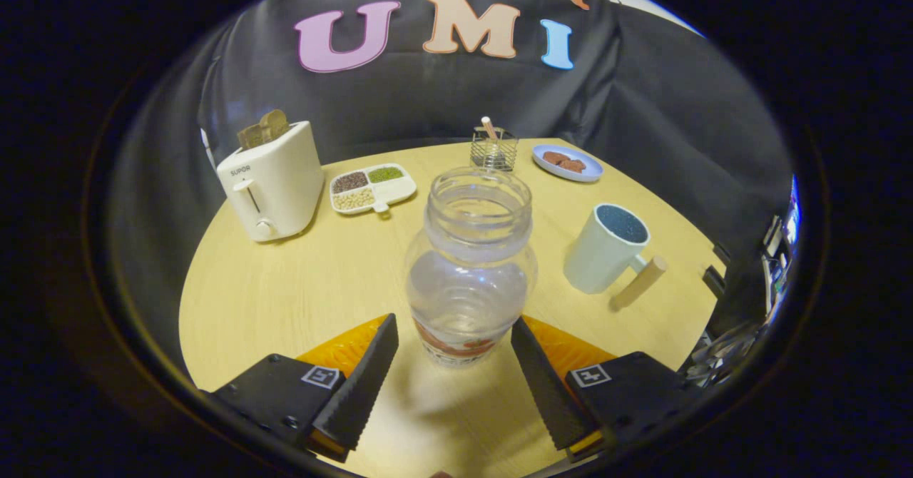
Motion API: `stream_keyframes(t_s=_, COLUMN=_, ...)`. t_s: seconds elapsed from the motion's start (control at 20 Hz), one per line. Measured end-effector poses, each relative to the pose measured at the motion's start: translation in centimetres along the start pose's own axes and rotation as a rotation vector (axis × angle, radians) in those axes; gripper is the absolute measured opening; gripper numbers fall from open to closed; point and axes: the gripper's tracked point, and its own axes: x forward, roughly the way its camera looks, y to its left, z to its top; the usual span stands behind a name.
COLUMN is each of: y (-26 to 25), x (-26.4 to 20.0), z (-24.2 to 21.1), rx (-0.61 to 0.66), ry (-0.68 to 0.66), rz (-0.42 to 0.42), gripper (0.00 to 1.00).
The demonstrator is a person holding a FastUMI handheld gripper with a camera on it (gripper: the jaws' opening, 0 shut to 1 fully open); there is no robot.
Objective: Take the bottle from table, then pour the juice into the cup, finally place the bottle on the coaster
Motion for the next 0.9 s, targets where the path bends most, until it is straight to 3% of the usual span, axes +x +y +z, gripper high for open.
stream_keyframes(t_s=0.3, y=-0.3, x=1.9, z=0.2, rx=0.002, ry=-0.003, rz=-0.003, gripper=1.00)
stream_keyframes(t_s=0.9, y=-0.6, x=2.4, z=1.1, rx=0.077, ry=0.038, rz=0.082, gripper=0.78)
